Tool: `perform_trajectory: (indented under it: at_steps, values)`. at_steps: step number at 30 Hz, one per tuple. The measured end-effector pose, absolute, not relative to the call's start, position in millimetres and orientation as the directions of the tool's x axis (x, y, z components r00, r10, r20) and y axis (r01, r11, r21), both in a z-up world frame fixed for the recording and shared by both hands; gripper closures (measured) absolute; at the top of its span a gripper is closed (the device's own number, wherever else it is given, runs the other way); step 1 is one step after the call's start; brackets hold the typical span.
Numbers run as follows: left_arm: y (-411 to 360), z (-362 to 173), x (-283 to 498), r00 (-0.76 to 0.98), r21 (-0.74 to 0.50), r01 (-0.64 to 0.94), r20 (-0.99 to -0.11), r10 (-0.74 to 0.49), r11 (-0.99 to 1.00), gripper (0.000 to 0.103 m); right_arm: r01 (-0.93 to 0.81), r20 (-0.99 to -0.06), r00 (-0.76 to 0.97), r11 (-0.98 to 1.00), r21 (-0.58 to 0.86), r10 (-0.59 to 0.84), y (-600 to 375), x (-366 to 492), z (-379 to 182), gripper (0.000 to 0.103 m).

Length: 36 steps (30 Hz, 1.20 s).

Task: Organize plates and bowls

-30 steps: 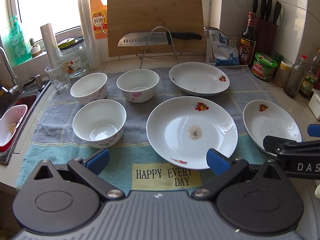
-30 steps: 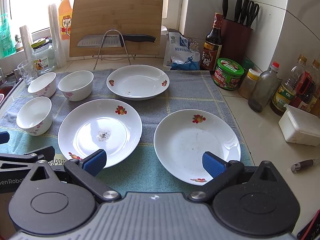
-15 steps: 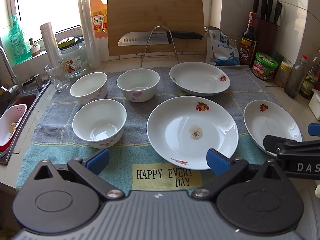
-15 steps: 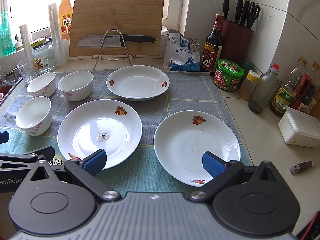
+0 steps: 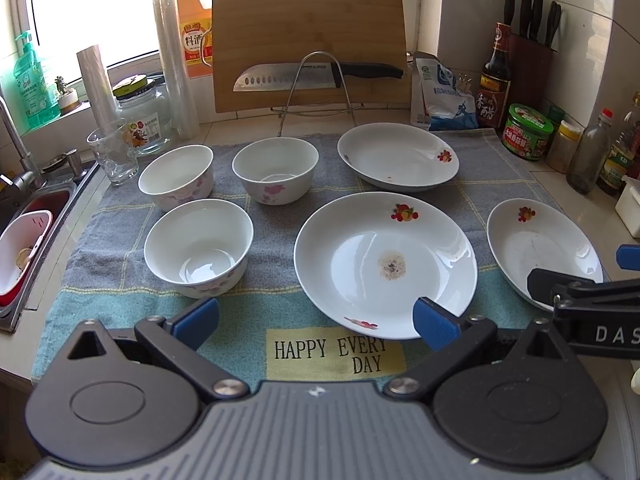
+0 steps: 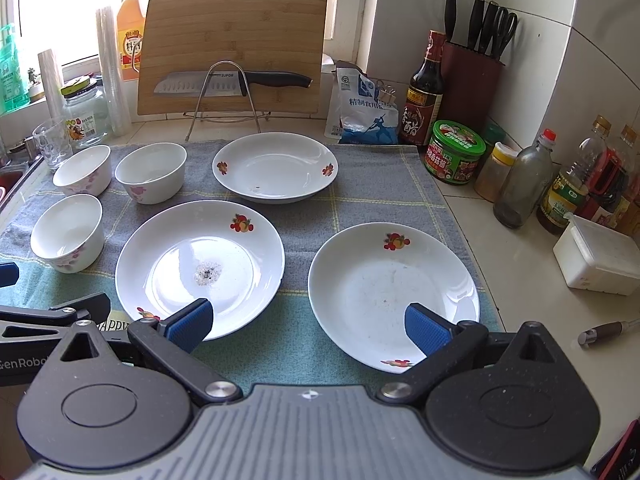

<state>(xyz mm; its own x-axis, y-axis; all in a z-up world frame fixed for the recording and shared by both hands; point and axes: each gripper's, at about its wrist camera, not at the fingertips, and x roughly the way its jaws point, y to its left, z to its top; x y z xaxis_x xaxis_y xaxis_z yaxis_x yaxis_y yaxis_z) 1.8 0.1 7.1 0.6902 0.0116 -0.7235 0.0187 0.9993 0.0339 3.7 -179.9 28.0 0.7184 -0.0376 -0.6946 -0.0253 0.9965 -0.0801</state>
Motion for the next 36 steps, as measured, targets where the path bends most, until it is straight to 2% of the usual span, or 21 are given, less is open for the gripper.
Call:
perform_trajectory:
  at_steps: [20,28,36]
  values:
    - [11.2,5.9,8.3,0.693,0.021,0.062,-0.721,-0.028,0.998,0.001,-0.008,-0.680,0.731,0.996,-0.094,-0.059,-171.7,3.4,28.2,0.000]
    - [19.3,8.3,13.6,0.712,0.009,0.164,-0.693,-0.112,0.986,0.001,0.001,-0.629,0.774,0.993,-0.119,-0.076,-167.1,-5.3,32.0,0.000]
    - [23.2,5.3,25.6,0.689,-0.014,0.294,-0.690,-0.222,0.956,0.001,0.070,-0.594,0.790,0.985,-0.157,-0.151,-178.6,-19.3,23.8,0.000]
